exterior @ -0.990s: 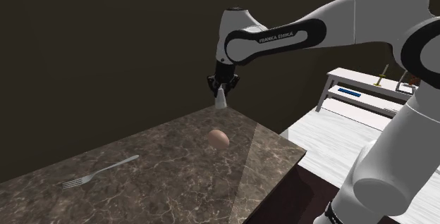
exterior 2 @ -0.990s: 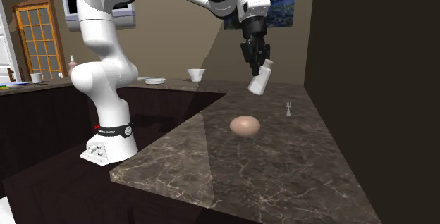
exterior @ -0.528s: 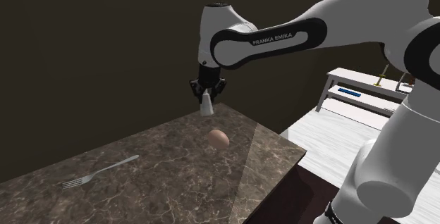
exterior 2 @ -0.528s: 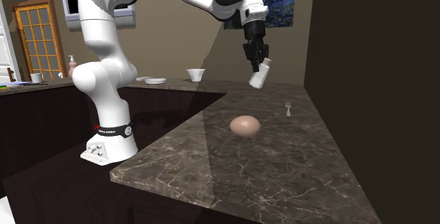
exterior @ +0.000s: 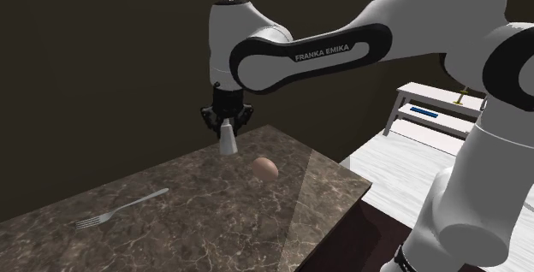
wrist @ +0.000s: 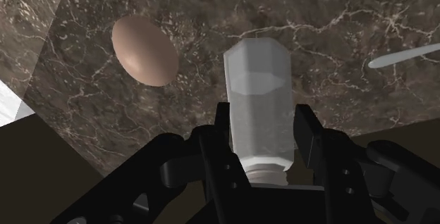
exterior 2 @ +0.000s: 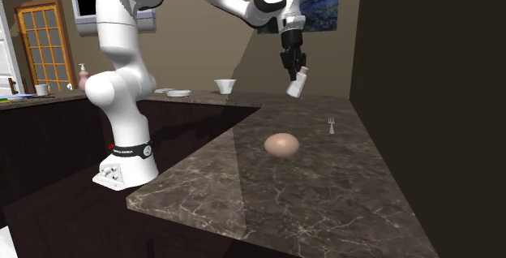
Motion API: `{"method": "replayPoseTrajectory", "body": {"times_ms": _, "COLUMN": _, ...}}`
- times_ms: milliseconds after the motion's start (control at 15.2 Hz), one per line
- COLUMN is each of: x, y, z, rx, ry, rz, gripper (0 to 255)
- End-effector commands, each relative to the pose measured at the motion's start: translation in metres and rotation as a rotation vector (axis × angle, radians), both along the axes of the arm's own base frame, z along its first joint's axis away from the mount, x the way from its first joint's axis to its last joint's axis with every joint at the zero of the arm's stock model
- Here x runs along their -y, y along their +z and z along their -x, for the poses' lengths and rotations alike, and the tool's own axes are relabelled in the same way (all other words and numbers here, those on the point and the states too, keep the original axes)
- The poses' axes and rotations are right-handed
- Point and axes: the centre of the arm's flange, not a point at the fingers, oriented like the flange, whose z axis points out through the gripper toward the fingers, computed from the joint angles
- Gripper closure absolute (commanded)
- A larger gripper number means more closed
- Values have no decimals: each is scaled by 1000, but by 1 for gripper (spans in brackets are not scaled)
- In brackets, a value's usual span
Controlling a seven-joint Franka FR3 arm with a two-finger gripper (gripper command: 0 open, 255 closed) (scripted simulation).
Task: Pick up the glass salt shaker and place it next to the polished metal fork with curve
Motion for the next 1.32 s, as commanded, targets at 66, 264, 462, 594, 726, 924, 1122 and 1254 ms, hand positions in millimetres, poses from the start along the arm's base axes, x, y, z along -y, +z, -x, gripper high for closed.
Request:
{"method": "replayPoseTrajectory", "body": {"times_ms": 66, "x": -38, "y": 0, "z": 4, "rx": 0, "ry": -2, "rz": 0, "gripper": 255}}
{"method": "replayPoseTrajectory", "body": {"times_ms": 264, "x": -78, "y": 0, "z": 8, "rx": 0, "ry": -2, "rz": 0, "gripper": 255}}
{"method": "replayPoseTrajectory", "body": {"times_ms": 462, "x": -117, "y": 0, "z": 12, "rx": 0, "ry": -2, "rz": 0, "gripper": 255}}
{"method": "replayPoseTrajectory", "body": {"times_ms": 594, "x": -135, "y": -5, "z": 14, "rx": 0, "ry": -2, "rz": 0, "gripper": 255}}
{"method": "replayPoseTrajectory", "body": {"times_ms": 726, "x": -135, "y": -16, "z": 14, "rx": 0, "ry": -2, "rz": 0, "gripper": 255}}
{"method": "replayPoseTrajectory", "body": {"times_ms": 924, "x": -135, "y": -31, "z": 14, "rx": 0, "ry": -2, "rz": 0, "gripper": 255}}
{"method": "replayPoseTrajectory", "body": {"times_ms": 1122, "x": -135, "y": -47, "z": 14, "rx": 0, "ry": -2, "rz": 0, "gripper": 255}}
{"method": "replayPoseTrajectory", "body": {"times_ms": 1254, "x": -135, "y": -58, "z": 14, "rx": 0, "ry": -2, "rz": 0, "gripper": 255}}
